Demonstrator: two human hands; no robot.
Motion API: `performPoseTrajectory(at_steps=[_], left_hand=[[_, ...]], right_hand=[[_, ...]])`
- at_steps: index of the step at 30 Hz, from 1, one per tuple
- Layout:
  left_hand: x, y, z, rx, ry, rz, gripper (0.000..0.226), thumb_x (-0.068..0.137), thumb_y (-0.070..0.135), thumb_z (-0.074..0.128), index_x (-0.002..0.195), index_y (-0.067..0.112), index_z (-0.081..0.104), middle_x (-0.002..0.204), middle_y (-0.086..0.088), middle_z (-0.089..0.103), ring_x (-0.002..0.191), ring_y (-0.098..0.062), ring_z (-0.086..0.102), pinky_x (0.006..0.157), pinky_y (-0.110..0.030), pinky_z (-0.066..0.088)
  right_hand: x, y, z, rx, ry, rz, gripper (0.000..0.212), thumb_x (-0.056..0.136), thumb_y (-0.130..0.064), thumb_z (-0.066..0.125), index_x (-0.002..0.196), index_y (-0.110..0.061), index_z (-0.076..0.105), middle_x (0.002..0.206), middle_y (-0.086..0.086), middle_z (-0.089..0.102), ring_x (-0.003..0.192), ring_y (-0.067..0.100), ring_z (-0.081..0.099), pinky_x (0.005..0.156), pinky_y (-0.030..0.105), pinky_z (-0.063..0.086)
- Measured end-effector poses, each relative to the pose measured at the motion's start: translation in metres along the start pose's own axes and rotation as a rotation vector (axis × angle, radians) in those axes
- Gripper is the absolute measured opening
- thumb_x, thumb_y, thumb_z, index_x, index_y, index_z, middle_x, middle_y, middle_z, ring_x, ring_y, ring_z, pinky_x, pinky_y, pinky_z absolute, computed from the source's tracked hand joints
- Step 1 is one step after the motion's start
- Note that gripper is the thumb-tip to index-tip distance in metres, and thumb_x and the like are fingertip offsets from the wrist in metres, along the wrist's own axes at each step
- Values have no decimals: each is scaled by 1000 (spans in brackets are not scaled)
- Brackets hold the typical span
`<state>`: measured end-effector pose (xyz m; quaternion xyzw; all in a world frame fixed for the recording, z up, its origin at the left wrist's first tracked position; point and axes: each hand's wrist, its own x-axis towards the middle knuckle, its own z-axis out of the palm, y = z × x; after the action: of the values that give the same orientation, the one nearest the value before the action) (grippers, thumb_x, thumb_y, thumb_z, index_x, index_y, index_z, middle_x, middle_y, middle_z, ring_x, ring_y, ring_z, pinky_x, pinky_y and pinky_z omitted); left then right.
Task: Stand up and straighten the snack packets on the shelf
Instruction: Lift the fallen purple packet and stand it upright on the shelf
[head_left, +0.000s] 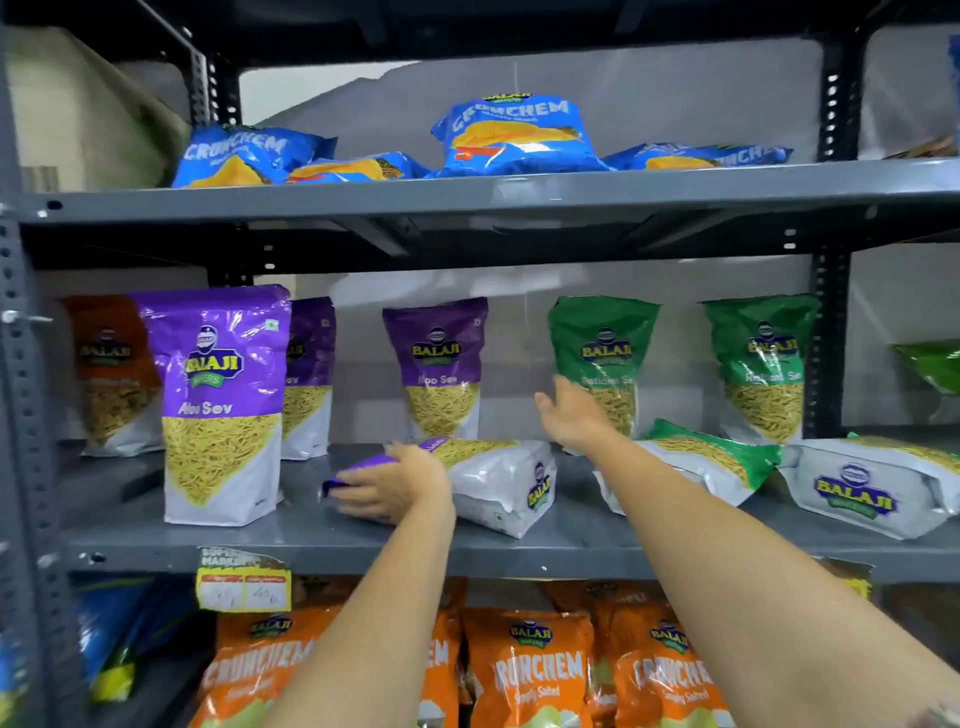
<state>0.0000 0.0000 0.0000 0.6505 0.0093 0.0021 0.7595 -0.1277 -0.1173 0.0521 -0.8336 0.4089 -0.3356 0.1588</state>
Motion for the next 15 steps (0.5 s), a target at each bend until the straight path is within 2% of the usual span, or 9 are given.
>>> performPoseTrajectory(at_steps=[2, 3, 4, 5, 6, 7, 9, 11, 15], left_hand=[[6, -3, 0, -74, -21, -174, 70, 99, 28, 42, 151, -1, 5, 161, -17, 5, 147, -35, 12, 117, -38, 10], [7, -5, 0, -119, -45, -223, 69, 99, 27, 42, 150, -2, 8, 159, -18, 10, 145, -36, 19, 115, -38, 15], [10, -8, 4, -142, -63, -234, 66, 99, 28, 42, 150, -3, 12, 157, -20, 17, 142, -37, 24, 113, -40, 19], [11, -8, 5, -166, -90, -261, 63, 99, 29, 41, 148, -4, 18, 154, -22, 23, 140, -38, 29, 111, -41, 23], [14, -9, 8, -156, -121, -277, 60, 99, 29, 41, 146, -4, 23, 152, -24, 28, 138, -39, 32, 109, -43, 26], [16, -8, 10, -147, -138, -287, 58, 98, 29, 42, 144, -5, 28, 150, -25, 32, 135, -40, 36, 108, -44, 29], [19, -7, 14, -119, -152, -272, 53, 95, 21, 49, 139, -3, 35, 146, -23, 39, 129, -42, 44, 103, -46, 37], [20, -5, 16, -135, -163, -253, 49, 89, 11, 54, 134, -1, 40, 141, -21, 46, 121, -42, 52, 97, -47, 46], [29, 2, 11, -281, -173, -246, 49, 83, 2, 54, 131, -1, 45, 134, -20, 54, 115, -39, 58, 96, -45, 49]], right_hand=[[8, -5, 14, 99, -200, 112, 61, 104, -44, 33, 149, -2, 37, 157, 16, 39, 143, 34, 37, 113, 37, 30], [9, -7, 22, 142, -316, 154, 60, 104, -47, 33, 143, -4, 44, 149, 13, 51, 138, 33, 44, 110, 36, 34], [8, -9, 25, 166, -418, 200, 53, 102, -50, 36, 129, -10, 56, 128, 6, 68, 121, 30, 56, 100, 35, 43], [10, -9, 31, 186, -486, 229, 42, 99, -53, 40, 107, -17, 61, 100, 1, 75, 99, 25, 62, 85, 34, 49], [9, -9, 33, 212, -523, 260, 38, 97, -55, 46, 90, -20, 59, 87, 2, 72, 87, 22, 61, 79, 34, 51], [11, -6, 35, 243, -536, 271, 39, 94, -56, 50, 85, -19, 59, 91, 6, 69, 87, 24, 62, 82, 36, 53], [12, -1, 34, 276, -552, 270, 46, 89, -60, 56, 94, -15, 64, 108, 12, 69, 100, 30, 65, 92, 42, 55], [7, -1, 29, 292, -579, 273, 57, 85, -63, 59, 109, -12, 65, 115, 14, 71, 105, 33, 68, 92, 48, 57], [-14, -2, 19, 374, -620, 223, 66, 81, -63, 64, 113, -6, 66, 99, 16, 76, 91, 35, 73, 79, 54, 60]])
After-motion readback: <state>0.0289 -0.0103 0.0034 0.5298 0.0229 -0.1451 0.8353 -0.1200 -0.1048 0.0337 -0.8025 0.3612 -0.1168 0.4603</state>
